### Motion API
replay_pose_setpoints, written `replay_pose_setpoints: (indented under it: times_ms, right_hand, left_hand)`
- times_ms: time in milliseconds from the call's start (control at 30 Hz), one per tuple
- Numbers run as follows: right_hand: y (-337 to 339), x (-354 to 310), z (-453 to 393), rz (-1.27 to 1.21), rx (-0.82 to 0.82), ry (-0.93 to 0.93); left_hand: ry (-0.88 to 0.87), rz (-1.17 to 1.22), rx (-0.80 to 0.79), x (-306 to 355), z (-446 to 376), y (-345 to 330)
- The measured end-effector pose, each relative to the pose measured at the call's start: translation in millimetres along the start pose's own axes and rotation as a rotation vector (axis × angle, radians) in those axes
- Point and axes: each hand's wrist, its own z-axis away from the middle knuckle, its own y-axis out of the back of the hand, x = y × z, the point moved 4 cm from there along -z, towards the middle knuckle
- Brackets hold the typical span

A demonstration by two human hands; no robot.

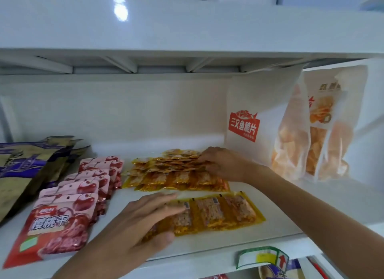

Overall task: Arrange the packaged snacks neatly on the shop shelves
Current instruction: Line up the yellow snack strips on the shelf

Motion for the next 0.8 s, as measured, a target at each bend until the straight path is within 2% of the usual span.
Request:
replay_pose_setpoints:
  times_ms: [133,300,433,533,600,700,800]
  right_hand:
    - [-10.0,-6.4,-27.8,0.275,0.042,0.004]
    - [-6.7,-19.3,-34.0,0.451,0.167,0.049]
    - [21.4,-27.3,-33.5,0.315,0.307,0.027]
    - [51.7,-33.7,-28.3,0.178,0.404,-0.015]
    - [72.5,-40.7,-20.3,0.078,0.429,-0.011]
    - [97.1,-57.0,-7.0,0.012,0.387,0.062]
    - [108.5,-76.1,6.4,-0.106,0.288,0.127]
  left_hand:
    - [0.154,0.077,0.039,-6.5,-0.2,7.2]
    - [0.182,0.092,0.085,-14.8,4.1,1.4]
    - [0.201,0.117,0.182,-16.6,9.1,5.5]
    - [0.237,0.227,0.418,-18.3,15.0,18.1]
    - [0.323,0.327,0.564,-21.0,14.8,28.0]
    - [0.453,0.402,0.612,-24.5,-2.0,49.0]
    - [0.446,0.597,0.561,-24.4,-27.0,67.1]
